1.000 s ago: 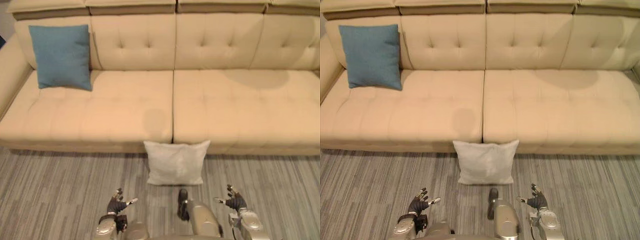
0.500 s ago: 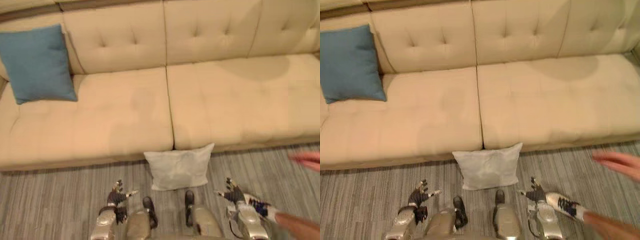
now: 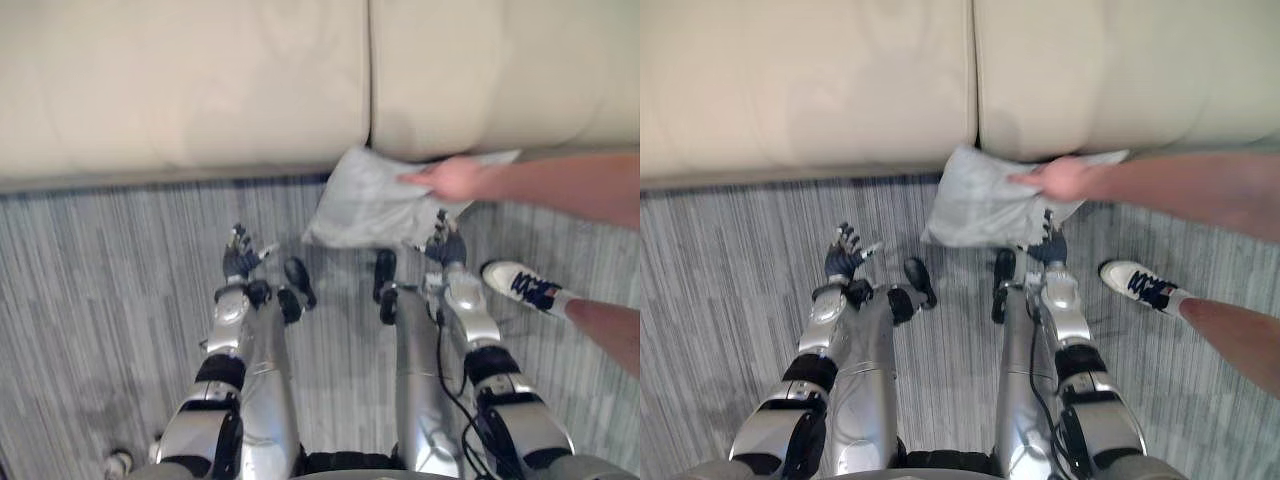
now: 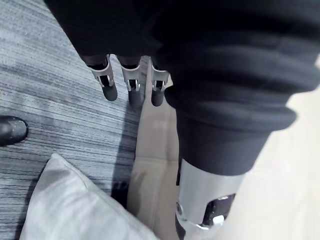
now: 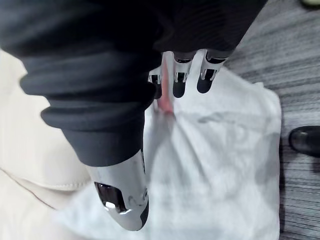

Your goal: Pick up cushions and gather them together orderly.

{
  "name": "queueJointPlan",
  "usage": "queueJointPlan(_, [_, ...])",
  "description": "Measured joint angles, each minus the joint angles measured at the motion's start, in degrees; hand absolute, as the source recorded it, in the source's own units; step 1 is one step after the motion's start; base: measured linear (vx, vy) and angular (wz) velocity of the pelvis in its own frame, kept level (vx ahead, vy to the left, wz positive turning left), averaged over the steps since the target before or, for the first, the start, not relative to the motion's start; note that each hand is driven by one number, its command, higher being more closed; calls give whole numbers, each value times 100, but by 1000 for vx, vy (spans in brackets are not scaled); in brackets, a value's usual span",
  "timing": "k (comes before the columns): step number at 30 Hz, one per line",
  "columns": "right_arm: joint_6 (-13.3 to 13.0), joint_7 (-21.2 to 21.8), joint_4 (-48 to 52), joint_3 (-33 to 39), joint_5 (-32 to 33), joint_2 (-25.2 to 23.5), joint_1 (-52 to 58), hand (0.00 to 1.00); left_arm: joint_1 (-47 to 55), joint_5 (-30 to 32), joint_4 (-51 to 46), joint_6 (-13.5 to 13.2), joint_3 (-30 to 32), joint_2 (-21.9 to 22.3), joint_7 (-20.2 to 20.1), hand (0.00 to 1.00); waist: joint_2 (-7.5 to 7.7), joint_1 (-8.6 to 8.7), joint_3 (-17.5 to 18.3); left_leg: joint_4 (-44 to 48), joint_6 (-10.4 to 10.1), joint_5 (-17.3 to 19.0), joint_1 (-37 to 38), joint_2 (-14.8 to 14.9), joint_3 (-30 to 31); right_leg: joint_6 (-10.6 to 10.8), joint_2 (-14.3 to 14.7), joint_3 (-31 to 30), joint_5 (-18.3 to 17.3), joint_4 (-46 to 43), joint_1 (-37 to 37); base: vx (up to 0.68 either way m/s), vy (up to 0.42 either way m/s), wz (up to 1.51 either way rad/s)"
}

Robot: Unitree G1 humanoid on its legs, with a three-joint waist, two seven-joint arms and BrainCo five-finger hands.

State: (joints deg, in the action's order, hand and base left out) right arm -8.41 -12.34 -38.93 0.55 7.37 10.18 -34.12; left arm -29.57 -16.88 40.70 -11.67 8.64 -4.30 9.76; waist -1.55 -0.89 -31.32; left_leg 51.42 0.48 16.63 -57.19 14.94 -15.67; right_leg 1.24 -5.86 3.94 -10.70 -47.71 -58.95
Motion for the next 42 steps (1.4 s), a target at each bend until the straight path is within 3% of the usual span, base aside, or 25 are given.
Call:
queueJointPlan(3, [-57,-434,36,240,131,-62,-557,0,-319,-52,-149,-3,44,124,82,0,-1,16,-1,183,29,-47,-430,16,36,-9,-29,15,-4,-224,-417,-17,-16,4])
queueJointPlan(6, [-46,-646,144,415,157,310,-508,0,-342,-53,-414,-9,1,238,169,0,-1,39,0,214,29,-47,-491,21,39,-8,-29,5,-2,-231,-476,0,0,0])
queueJointPlan(10, [140,-570,-71,359,145,369,-365,0,-424,-48,-495,-15,-219,246,183,0,-1,25,0,42,8,-122,-463,21,18,-51,-13,23,25,-129,-498,-16,-31,0])
queueJointPlan(14, [101,-222,166,-67,92,111,-275,0,-290,-31,-740,-3,-429,302,180,0,0,-8,5,-138,-53,-212,-191,34,-5,-83,6,74,48,-4,-268,2,-47,0])
queueJointPlan(17, [33,-103,631,-113,85,-100,269,0,188,-19,-972,-6,-744,361,141,0,3,-19,57,-444,-64,-219,566,17,-37,-81,49,108,50,335,530,12,-4,0])
queueJointPlan(20, [-42,8,1121,-78,59,-171,1341,0,1099,-10,-1105,-12,-850,341,28,0,11,-44,594,-843,-66,-218,1246,-19,-168,-43,75,107,74,780,1204,76,9,-5])
queueJointPlan(24, [-67,262,1359,-13,-74,-225,2757,0,2243,85,-1111,-4,-926,147,-218,0,20,-24,1061,-1548,-133,-251,2469,-146,-289,-16,91,131,80,1436,2394,162,18,-1])
queueJointPlan(28, [-68,565,1167,217,-70,-242,3960,0,3121,258,-848,-4,-1075,-149,-512,0,27,18,1673,-2557,-381,-474,3725,-376,-382,39,77,176,118,2224,3574,191,-19,4])
queueJointPlan(31, [-60,788,360,458,-46,-152,4131,0,3355,436,-264,14,-1065,-327,-706,0,19,186,2024,-3369,-487,-769,4416,-576,-388,70,80,226,278,2862,4210,200,-21,7])
queueJointPlan(34, [-49,939,-36,698,-15,-54,4142,0,3496,657,-55,20,-1023,-460,-818,0,-22,297,2074,-3785,-531,-885,4896,-609,-490,94,159,187,450,3322,4680,131,-10,-10])
queueJointPlan(39, [-32,1026,-216,887,-24,108,4184,0,3757,750,-13,21,-944,-520,-864,0,-74,301,2218,-3935,-573,-914,5358,-660,-632,136,339,-332,687,3839,5069,65,14,-52])
queueJointPlan(42, [-24,1030,-286,963,-23,293,4166,0,3768,745,-11,23,-892,-494,-858,0,-182,312,2285,-3995,-573,-914,5442,-718,-498,186,404,-790,979,4156,5059,11,16,-75])
